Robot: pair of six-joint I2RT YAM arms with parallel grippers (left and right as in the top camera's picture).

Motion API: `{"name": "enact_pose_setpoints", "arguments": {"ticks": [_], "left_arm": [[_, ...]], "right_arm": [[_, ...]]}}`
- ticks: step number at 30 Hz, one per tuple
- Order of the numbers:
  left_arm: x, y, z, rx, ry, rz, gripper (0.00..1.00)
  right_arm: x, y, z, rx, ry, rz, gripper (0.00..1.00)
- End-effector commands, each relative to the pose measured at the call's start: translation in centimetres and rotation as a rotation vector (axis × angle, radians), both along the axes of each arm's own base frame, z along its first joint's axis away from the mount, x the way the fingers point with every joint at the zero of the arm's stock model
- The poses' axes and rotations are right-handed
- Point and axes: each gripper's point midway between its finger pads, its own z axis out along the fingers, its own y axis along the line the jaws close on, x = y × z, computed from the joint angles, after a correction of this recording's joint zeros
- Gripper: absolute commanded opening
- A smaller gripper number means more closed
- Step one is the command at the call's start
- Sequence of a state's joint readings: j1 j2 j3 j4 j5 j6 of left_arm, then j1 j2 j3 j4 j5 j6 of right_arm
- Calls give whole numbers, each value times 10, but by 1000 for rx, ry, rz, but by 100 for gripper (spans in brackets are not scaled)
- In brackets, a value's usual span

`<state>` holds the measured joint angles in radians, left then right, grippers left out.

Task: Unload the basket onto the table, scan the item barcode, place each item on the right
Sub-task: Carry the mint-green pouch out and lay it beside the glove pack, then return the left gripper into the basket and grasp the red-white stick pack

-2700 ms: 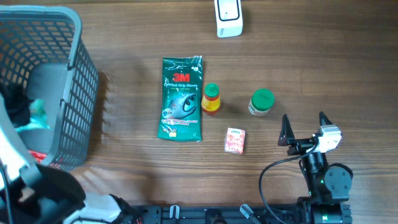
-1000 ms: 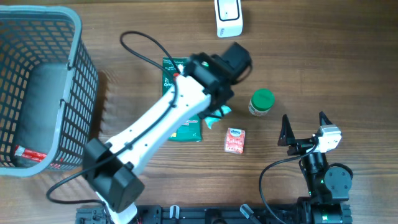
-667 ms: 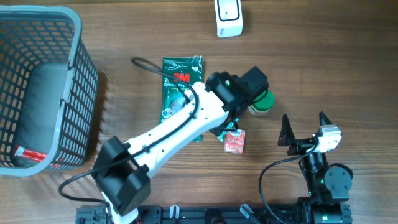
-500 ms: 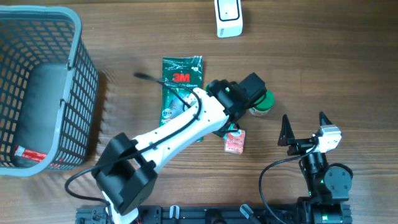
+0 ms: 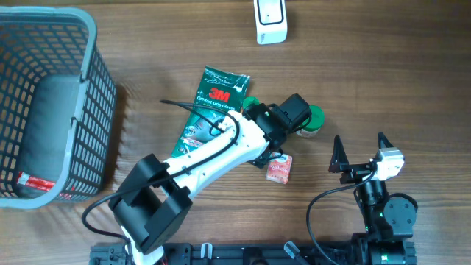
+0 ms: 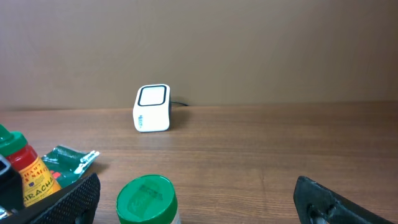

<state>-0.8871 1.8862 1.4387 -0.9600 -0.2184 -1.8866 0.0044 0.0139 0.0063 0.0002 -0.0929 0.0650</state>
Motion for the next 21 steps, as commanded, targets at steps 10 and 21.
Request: {"name": "enact_pose_setpoints", "arguments": {"ticks": [10,21], "left_arm": [[2,46,102,-13,-227,10,89],[41,169,187,171,-436,-80,99]], "right_arm": [[0,0,0,-11,-3,-2,100],[0,0,0,-10,-3,-2,100]]}}
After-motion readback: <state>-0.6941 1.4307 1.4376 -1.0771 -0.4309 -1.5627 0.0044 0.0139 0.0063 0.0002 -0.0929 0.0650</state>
